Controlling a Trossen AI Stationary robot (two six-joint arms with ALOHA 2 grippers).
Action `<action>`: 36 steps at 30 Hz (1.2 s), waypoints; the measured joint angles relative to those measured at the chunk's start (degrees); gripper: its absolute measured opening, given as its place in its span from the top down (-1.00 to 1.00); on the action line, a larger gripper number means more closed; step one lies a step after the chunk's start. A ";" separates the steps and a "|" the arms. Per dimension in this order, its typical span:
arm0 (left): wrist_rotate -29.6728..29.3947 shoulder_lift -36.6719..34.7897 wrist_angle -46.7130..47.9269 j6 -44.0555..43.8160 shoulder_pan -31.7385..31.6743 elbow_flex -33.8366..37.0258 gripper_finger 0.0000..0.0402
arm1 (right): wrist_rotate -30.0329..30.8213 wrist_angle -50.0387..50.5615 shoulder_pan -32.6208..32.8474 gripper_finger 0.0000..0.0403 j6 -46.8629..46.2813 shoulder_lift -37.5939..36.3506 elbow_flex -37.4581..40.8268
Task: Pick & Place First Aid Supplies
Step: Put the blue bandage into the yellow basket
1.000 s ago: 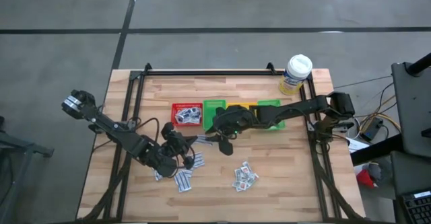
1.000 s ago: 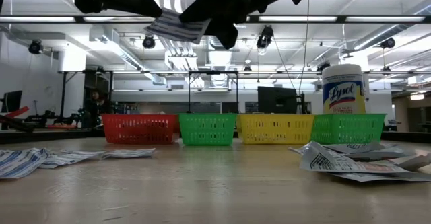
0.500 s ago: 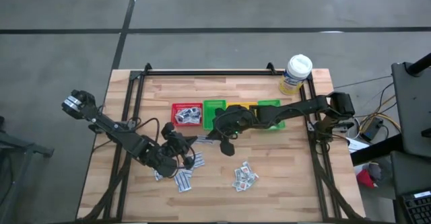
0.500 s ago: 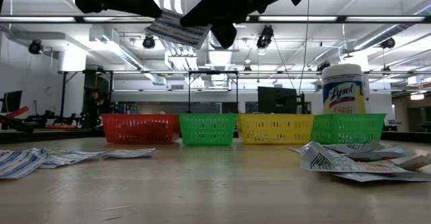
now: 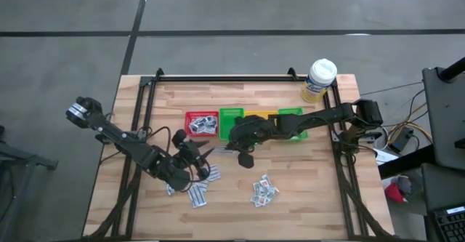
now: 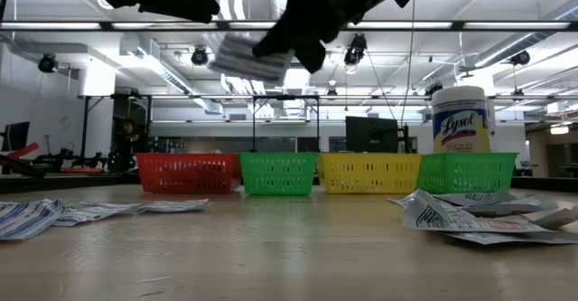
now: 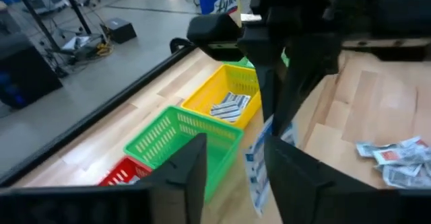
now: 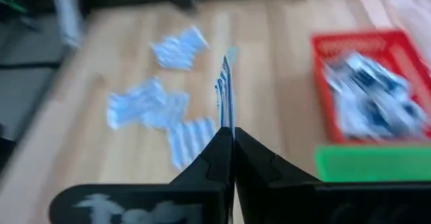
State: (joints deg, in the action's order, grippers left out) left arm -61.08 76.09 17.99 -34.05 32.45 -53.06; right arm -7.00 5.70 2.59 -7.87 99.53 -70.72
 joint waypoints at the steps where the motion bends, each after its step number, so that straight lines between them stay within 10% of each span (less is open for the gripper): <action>1: 0.00 -0.31 0.42 0.63 0.00 0.00 0.25 | 1.75 2.04 0.00 0.96 0.20 -0.17 -0.06; 12: -0.42 -1.35 12.96 -10.83 0.04 0.41 0.17 | 29.39 31.97 -0.50 0.96 5.95 -1.60 -4.28; 17: -0.38 -1.34 13.45 -14.98 0.31 2.93 0.17 | 32.31 37.76 -3.29 0.96 12.96 -1.66 -6.33; 36: -0.33 -1.35 13.54 -20.53 1.39 7.45 0.17 | -5.14 43.32 -23.74 0.96 18.57 -3.42 -7.69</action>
State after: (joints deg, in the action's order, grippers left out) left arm -61.41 74.74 31.53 -54.58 33.84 -45.60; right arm -12.13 49.01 -21.15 10.70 96.10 -78.41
